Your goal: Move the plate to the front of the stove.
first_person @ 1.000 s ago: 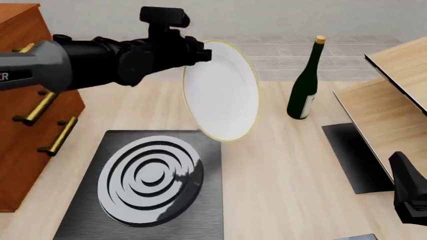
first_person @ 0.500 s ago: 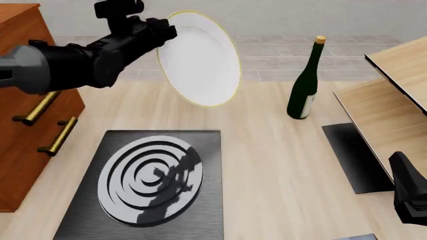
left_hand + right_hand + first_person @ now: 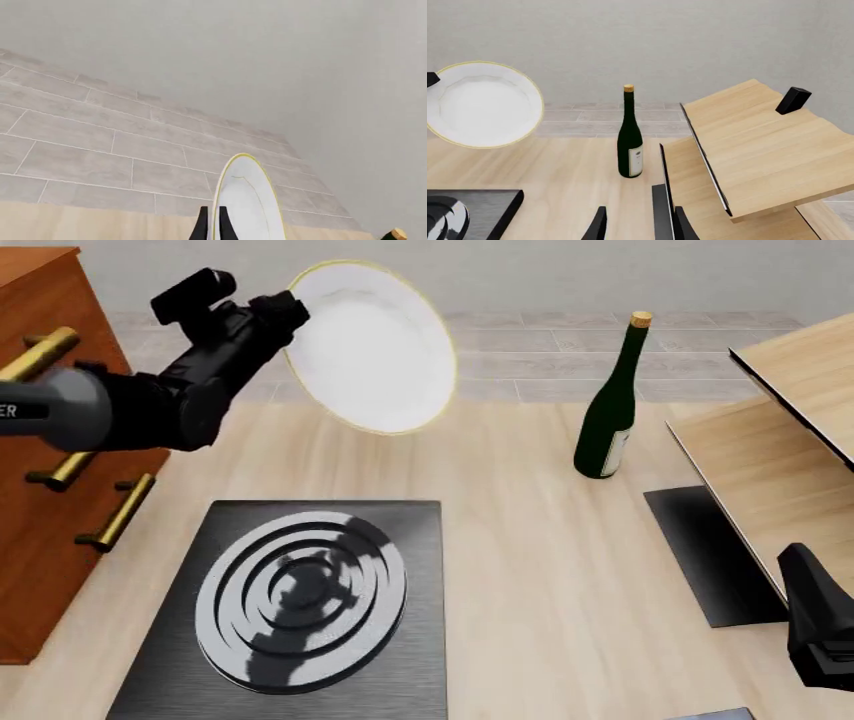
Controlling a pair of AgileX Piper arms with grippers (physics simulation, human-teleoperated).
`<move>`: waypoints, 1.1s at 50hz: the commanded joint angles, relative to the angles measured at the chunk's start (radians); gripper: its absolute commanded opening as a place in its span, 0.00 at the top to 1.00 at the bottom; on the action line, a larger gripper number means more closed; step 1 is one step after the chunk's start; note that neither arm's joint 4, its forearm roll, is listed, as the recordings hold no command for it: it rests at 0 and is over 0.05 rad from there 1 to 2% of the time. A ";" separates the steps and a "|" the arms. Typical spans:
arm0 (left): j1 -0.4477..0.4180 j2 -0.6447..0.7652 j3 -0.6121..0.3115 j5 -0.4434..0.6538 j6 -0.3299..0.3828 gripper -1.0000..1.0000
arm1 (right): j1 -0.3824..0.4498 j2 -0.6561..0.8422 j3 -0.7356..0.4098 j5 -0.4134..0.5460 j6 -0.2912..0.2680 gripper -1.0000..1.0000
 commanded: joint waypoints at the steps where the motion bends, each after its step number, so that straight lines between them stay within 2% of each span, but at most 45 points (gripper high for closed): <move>1: 0.030 0.005 0.062 -0.098 -0.078 1.00 | 0.000 0.000 0.000 0.000 0.000 0.00; 12: 0.087 0.072 0.071 -0.160 -0.131 1.00 | 0.000 0.000 0.000 0.000 0.000 0.00; 14: 0.083 0.082 0.080 -0.181 -0.163 1.00 | 0.000 0.000 0.000 0.000 0.000 0.00; 16: 0.083 0.085 0.082 -0.182 -0.153 1.00 | 0.000 0.000 0.000 0.000 0.000 0.00; 23: 0.089 0.125 0.076 -0.206 -0.203 1.00 | 0.000 0.000 0.000 0.000 0.000 0.00; 41: 0.037 0.189 0.106 -0.263 -0.245 1.00 | 0.000 0.000 0.000 0.000 0.000 0.00; 55: 0.067 0.252 0.071 -0.270 -0.263 1.00 | 0.000 0.000 0.000 0.000 0.000 0.00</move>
